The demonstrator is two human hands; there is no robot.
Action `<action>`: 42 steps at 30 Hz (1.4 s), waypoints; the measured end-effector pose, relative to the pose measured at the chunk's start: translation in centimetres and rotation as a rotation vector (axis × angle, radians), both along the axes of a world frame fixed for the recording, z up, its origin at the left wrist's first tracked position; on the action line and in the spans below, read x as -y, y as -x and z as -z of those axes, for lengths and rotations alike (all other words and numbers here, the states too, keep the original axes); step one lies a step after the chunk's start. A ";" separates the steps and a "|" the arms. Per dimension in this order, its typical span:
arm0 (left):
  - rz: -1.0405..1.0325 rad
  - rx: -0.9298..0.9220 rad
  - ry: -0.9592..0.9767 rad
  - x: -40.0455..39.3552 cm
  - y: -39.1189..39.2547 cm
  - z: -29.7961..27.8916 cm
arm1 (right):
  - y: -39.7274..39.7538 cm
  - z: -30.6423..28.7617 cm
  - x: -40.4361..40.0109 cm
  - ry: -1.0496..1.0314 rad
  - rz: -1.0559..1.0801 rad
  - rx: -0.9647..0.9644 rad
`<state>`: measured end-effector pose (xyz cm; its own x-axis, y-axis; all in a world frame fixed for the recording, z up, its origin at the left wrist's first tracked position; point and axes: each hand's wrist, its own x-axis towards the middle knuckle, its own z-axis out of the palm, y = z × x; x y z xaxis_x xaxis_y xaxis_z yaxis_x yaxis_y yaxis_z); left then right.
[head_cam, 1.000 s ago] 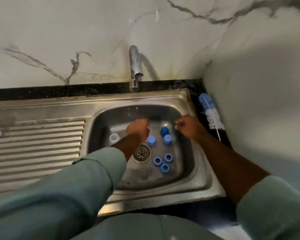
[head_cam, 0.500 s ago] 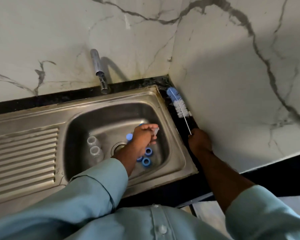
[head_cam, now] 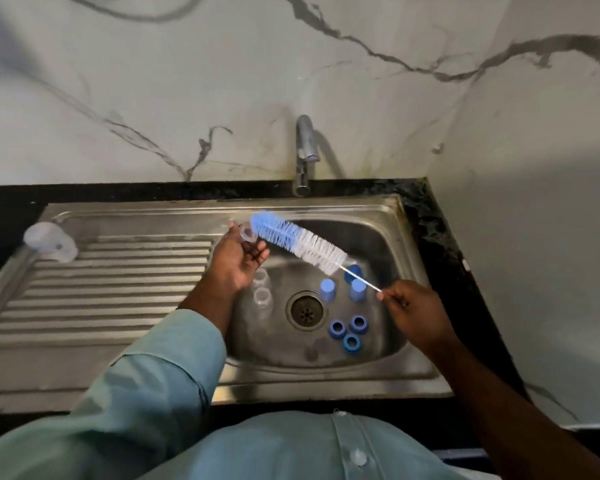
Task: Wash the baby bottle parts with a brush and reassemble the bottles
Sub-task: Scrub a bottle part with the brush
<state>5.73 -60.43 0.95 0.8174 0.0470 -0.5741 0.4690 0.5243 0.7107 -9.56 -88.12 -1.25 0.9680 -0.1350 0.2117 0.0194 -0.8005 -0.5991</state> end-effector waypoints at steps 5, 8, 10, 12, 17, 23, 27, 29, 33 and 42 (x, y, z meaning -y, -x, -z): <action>-0.002 0.077 0.022 -3.3 0.2 -0.4 | -1.6 -0.6 -1.3 0.204 -0.134 0.123; -0.040 0.120 0.048 -5.1 0.1 0.2 | -2.3 -1.8 -1.9 0.342 -0.189 0.178; -0.057 0.143 0.084 -6.5 0.2 0.7 | -2.7 -2.7 -2.5 0.409 -0.240 0.192; -0.049 0.167 0.107 -7.6 0.5 1.1 | -3.0 -3.5 -3.1 0.433 -0.280 0.165; -0.022 0.221 0.124 -10.0 0.5 1.8 | -3.0 -6.6 -6.9 0.199 -0.337 -0.128; 0.167 0.304 -0.015 -13.1 0.5 1.6 | -3.4 -11.0 -9.7 -0.435 -0.308 -0.754; 0.241 0.206 -0.151 -14.2 0.0 1.2 | -3.9 -13.4 -11.6 -0.194 -0.332 -0.502; 0.266 0.140 -0.179 -14.2 -0.2 1.1 | -4.9 -13.0 -12.0 0.376 -0.252 -0.292; 0.117 0.160 0.127 -13.8 -0.4 0.2 | -5.5 -10.4 -12.5 0.696 0.013 -0.137; 0.276 0.135 0.225 -12.7 -0.3 -0.7 | -3.1 -7.2 -10.2 -0.135 -0.129 -0.111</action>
<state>6.00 -47.69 1.67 0.8504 -0.3009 -0.4315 0.5249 0.5414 0.6568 -6.47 -77.94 5.96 0.9955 -0.0280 0.0908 0.0444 -0.7077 -0.7051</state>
